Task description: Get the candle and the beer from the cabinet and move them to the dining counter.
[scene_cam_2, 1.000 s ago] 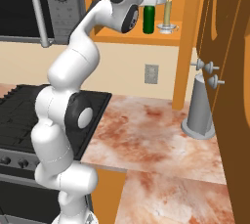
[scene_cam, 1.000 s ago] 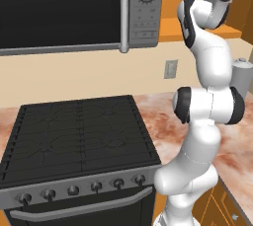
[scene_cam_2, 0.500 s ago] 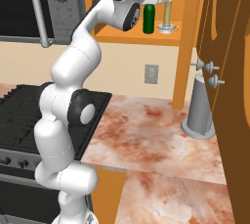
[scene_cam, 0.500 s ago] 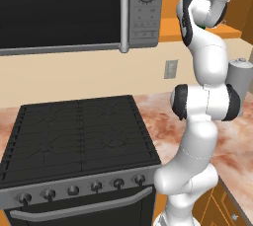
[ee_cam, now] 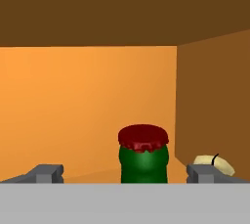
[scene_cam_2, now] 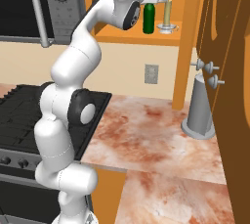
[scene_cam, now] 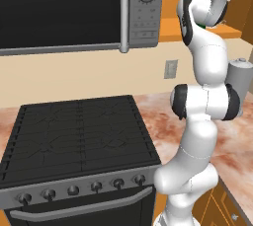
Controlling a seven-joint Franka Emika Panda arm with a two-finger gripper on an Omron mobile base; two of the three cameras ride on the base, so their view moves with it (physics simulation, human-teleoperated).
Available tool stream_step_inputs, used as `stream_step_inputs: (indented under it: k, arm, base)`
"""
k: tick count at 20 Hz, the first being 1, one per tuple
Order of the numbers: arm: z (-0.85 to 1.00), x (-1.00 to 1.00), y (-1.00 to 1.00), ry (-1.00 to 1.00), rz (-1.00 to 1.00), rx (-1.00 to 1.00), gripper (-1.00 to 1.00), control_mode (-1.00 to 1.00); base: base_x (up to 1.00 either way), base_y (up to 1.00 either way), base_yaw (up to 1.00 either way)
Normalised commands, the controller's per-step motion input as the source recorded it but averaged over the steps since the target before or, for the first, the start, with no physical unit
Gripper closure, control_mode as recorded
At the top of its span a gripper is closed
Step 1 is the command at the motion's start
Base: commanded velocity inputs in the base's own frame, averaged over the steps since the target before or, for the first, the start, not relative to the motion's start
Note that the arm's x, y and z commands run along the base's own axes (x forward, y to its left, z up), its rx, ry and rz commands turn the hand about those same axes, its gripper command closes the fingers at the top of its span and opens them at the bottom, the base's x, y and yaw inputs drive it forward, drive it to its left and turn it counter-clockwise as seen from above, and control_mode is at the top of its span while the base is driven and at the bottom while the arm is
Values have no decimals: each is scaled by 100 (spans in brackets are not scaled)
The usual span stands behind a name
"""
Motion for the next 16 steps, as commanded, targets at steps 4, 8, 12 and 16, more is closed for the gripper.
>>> stream_step_inputs:
  k: [4, 8, 12, 16]
  arm:
    - [0, 0, 0, 0, 0, 0, -100, -100]
    - [0, 0, 0, 0, 0, 0, 100, -100]
    - [0, 0, 0, 0, 0, 0, 100, -100]
    - [0, 0, 0, 0, 0, 0, 100, -100]
  base:
    - [0, 0, 0]
    - [0, 0, 0]
    - [0, 0, 0]
    - [0, 0, 0]
